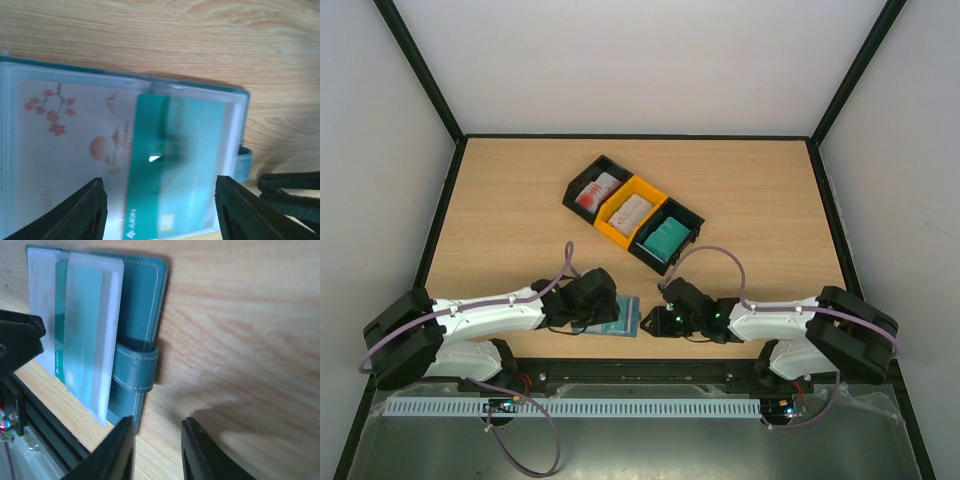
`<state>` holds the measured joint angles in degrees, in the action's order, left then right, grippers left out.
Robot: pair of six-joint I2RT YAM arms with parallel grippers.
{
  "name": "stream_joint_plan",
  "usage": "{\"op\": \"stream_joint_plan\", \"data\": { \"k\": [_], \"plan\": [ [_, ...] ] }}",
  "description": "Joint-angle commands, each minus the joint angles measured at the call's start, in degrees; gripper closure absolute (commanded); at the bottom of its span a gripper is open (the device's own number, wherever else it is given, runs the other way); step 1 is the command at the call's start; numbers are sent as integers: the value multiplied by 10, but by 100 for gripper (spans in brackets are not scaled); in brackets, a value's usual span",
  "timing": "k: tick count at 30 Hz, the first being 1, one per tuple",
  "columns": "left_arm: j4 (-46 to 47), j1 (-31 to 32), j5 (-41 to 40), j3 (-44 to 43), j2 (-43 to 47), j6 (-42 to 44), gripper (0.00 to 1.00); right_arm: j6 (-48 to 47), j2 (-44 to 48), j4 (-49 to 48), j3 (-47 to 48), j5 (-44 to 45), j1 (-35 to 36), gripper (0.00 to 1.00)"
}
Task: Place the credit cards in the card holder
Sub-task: Insert the credit card into the card holder.
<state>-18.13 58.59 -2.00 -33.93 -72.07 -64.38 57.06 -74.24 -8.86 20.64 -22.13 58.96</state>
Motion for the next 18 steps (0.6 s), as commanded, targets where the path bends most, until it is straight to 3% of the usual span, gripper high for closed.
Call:
{"op": "stream_joint_plan", "data": {
  "k": [1,4,18],
  "plan": [
    [19,-5,2,26,-2,-2,42,17,-35,-38,18,3,31,79],
    [36,-6,6,34,-16,1,43,24,-54,-58,21,0,37,83],
    [141,-7,71,58,-38,16,50,27,-80,-66,30,27,37,82]
  ]
}}
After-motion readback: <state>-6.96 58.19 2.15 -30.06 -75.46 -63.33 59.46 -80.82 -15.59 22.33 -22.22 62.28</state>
